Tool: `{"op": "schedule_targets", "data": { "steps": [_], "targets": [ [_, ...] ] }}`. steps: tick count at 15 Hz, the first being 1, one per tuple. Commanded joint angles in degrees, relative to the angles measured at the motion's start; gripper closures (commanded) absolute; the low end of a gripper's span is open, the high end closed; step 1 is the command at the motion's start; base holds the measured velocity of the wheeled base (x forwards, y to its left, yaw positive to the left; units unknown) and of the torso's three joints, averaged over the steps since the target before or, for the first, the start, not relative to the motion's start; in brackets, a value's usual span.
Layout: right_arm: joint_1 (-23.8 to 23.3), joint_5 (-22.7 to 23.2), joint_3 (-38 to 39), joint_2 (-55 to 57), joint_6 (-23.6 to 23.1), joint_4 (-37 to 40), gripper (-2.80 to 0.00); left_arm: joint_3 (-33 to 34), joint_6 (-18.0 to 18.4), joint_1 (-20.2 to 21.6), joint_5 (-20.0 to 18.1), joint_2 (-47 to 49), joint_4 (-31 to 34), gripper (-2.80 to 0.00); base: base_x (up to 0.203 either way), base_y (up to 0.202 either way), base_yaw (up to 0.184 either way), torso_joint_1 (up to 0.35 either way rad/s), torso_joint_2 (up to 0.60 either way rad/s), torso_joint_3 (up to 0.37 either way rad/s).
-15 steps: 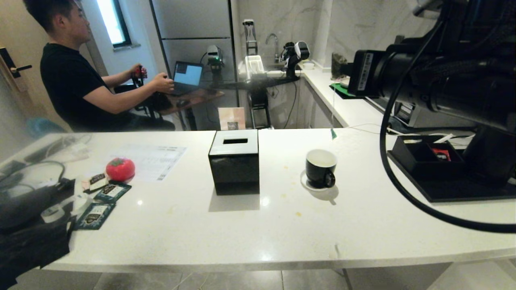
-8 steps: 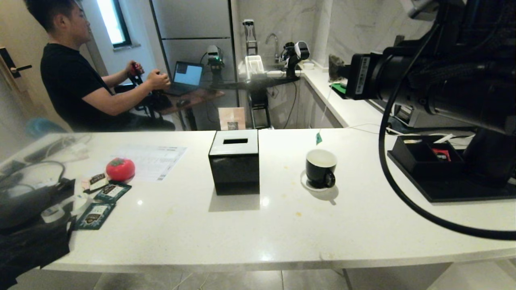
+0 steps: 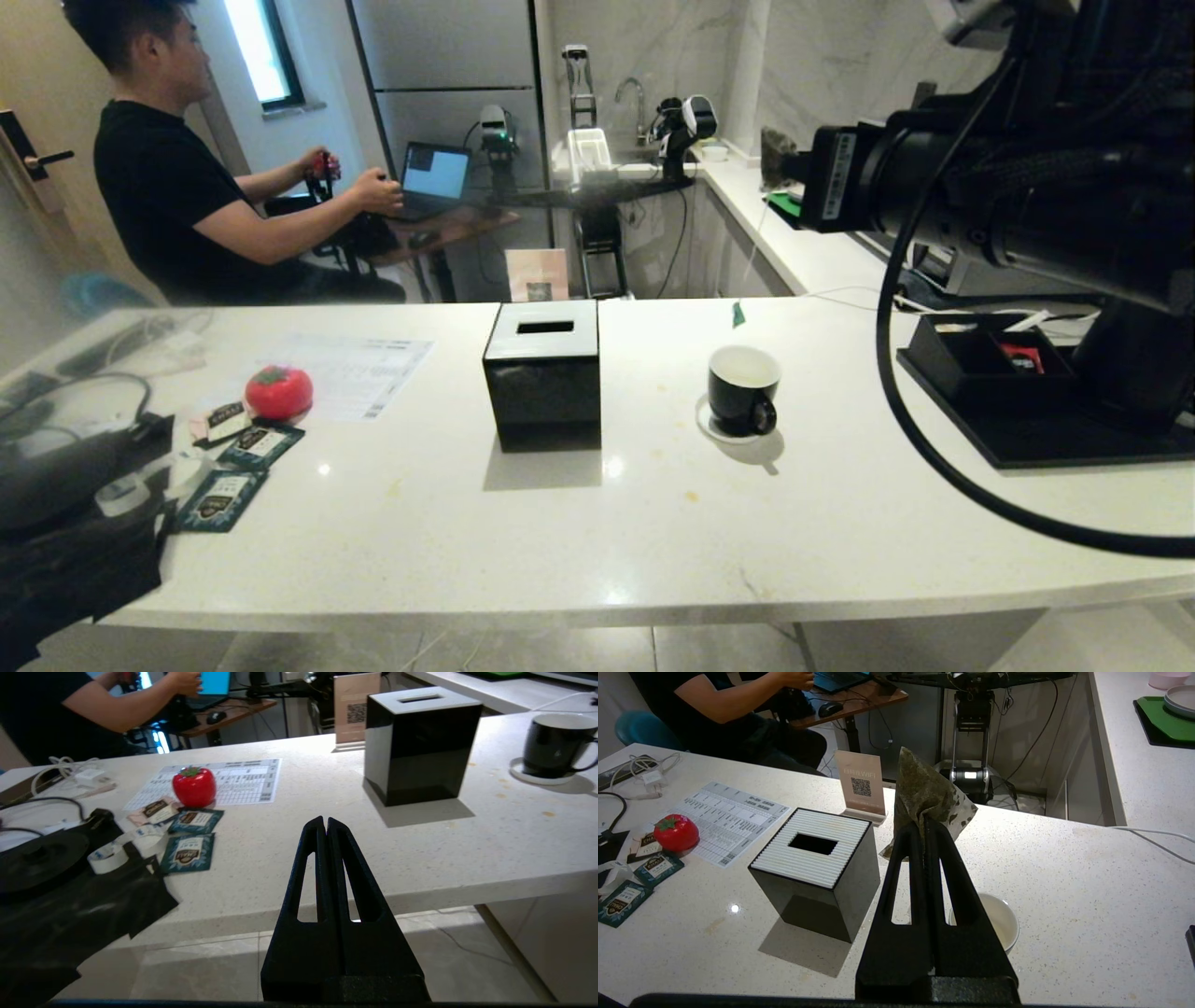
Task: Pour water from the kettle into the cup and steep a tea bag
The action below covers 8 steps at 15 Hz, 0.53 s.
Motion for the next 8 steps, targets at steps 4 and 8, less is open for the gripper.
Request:
{"op": "schedule_targets", "data": {
  "steps": [4,8],
  "targets": [
    [0.01,-0.12,-0.09,0.12,0.11,-0.08,0.0,-4.12,-0.51,-2.05,-1.18,16.46,-6.57,0.0,0.0,0.0,0.0,0.0,0.0,0.0],
    [-0.06,-0.12,-0.41,0.21,0.2,-0.08,0.0,-8.11,-2.41,-3.57,-1.81,32.75,-17.5,0.0,0.0,0.0,0.0,0.0,0.0,0.0]
  ]
}}
